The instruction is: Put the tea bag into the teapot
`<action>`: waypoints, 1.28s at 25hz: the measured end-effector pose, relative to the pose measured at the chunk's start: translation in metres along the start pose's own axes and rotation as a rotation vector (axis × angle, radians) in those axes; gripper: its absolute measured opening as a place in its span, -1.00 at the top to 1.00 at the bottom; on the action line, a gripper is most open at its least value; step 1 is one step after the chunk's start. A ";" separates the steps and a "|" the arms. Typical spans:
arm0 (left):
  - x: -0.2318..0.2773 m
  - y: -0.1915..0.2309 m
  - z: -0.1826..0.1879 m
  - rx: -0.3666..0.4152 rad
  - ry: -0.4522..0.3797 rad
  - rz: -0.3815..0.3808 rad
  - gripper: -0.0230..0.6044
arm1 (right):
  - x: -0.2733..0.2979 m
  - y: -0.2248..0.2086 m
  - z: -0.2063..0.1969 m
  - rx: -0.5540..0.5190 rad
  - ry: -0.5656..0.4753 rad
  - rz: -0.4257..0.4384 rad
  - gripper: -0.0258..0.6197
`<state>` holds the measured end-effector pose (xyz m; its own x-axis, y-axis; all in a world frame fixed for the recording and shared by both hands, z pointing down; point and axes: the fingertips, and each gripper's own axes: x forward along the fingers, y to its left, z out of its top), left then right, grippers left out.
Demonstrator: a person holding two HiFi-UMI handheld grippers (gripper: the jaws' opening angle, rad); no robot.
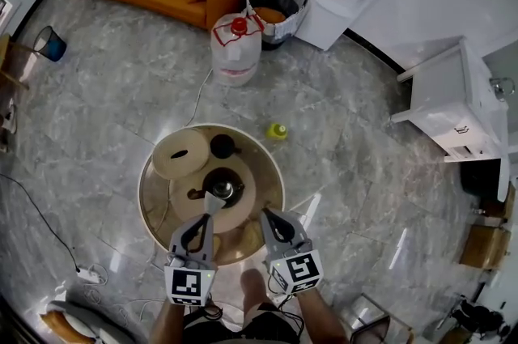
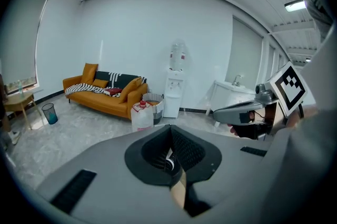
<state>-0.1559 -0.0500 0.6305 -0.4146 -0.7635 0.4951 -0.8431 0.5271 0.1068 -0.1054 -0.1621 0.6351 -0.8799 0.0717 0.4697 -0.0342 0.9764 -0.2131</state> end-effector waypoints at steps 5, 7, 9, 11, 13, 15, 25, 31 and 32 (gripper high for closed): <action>0.023 -0.004 -0.024 -0.040 0.034 -0.009 0.88 | 0.016 -0.015 -0.025 0.013 0.033 0.002 0.92; 0.032 -0.002 -0.038 -0.027 0.047 -0.017 0.88 | 0.024 -0.018 -0.033 0.017 0.040 0.003 0.92; 0.041 0.000 -0.050 -0.030 0.060 -0.021 0.88 | 0.030 -0.022 -0.040 0.022 0.048 0.005 0.92; 0.050 0.000 -0.060 -0.045 0.071 -0.024 0.88 | 0.035 -0.025 -0.047 0.029 0.057 0.008 0.92; 0.060 -0.001 -0.071 -0.053 0.083 -0.026 0.88 | 0.039 -0.028 -0.058 0.040 0.069 0.011 0.92; 0.068 -0.001 -0.082 -0.058 0.094 -0.027 0.88 | 0.043 -0.031 -0.069 0.049 0.081 0.010 0.92; 0.111 -0.004 -0.118 -0.083 0.147 -0.037 0.88 | 0.056 -0.062 -0.099 0.075 0.114 -0.013 0.92; 0.125 -0.004 -0.133 -0.079 0.173 -0.026 0.88 | 0.059 -0.073 -0.114 0.100 0.127 -0.024 0.92; 0.126 -0.004 -0.136 -0.079 0.178 -0.025 0.88 | 0.059 -0.075 -0.116 0.107 0.128 -0.028 0.92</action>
<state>-0.1587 -0.0974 0.8095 -0.3208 -0.7023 0.6355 -0.8201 0.5416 0.1846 -0.0995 -0.2070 0.7780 -0.8106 0.0765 0.5805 -0.1144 0.9516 -0.2852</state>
